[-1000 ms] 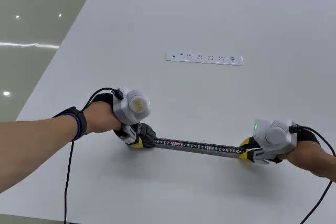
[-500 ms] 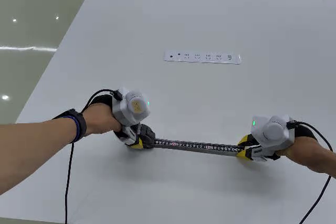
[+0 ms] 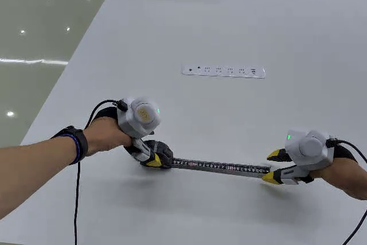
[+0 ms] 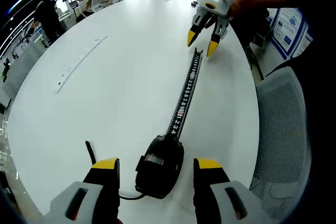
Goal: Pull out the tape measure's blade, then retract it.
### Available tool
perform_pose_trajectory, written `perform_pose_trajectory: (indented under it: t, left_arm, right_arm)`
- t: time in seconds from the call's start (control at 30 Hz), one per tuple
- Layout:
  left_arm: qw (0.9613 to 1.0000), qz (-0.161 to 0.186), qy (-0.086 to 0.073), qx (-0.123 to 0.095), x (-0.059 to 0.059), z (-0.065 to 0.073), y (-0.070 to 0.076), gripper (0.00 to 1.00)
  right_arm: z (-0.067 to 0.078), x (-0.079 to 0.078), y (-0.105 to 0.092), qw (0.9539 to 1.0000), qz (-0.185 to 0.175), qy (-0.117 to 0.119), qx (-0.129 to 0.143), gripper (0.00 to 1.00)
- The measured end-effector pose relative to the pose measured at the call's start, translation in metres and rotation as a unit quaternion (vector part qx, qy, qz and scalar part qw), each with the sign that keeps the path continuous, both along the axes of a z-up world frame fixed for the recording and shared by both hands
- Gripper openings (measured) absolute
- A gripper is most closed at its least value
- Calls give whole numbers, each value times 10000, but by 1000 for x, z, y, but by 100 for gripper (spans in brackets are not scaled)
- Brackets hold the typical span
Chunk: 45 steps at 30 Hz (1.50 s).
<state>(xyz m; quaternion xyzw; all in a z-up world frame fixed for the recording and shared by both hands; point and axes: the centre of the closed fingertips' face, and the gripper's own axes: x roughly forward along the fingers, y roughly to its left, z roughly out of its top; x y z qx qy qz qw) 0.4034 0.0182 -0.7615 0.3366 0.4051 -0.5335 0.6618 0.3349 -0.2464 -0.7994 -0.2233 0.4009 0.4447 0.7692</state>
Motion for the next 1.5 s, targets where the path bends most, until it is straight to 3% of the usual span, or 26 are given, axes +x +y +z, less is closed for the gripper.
perform_pose_trajectory:
  t: [0.3,0.37,0.5,0.53,0.67,0.73,0.83,0.93,0.97,1.1,1.33,1.43,1.5]
  left_arm:
    - [9965,689,-155,-453,2,27,13,54]
    - [9935,929,-206,-620,2,34,17,54]
    - [9895,1156,-285,-815,-2,44,26,55]
    - [9861,1303,-331,-972,-3,48,27,55]
    - [9806,1563,-334,-1137,-12,54,38,57]
    - [9748,1786,-353,-1293,-15,58,43,59]
    - [9716,1887,-411,-1371,-19,63,45,62]
    - [9631,2097,-439,-1628,-25,71,43,63]
    - [9627,2114,-439,-1633,-27,71,44,64]
    - [9513,2381,-453,-1906,-35,80,43,67]
    - [9442,2568,-497,-2002,-55,81,51,71]
    - [9374,2731,-474,-2110,-64,82,56,71]
    - [9364,2780,-507,-2083,-69,81,60,72]
  right_arm:
    - [24,10,-10,9958,-783,-269,395,43]
    - [29,12,-12,9923,-1047,-301,593,45]
    - [39,8,-16,9886,-1282,-359,709,47]
    - [42,7,-17,9870,-1351,-370,782,47]
    - [53,-2,-17,9835,-1511,-447,889,49]
    - [57,-7,-18,9813,-1615,-486,931,49]
    - [59,-12,-19,9795,-1687,-488,987,52]
    - [64,-19,-17,9766,-1787,-483,1096,58]
    - [65,-21,-17,9762,-1803,-487,1100,57]
    - [68,-26,-16,9732,-1904,-556,1167,57]
    - [76,-36,-13,9673,-2019,-716,1357,57]
    - [74,-44,-10,9682,-2012,-731,1293,59]
    - [74,-49,-9,9668,-2048,-720,1346,59]
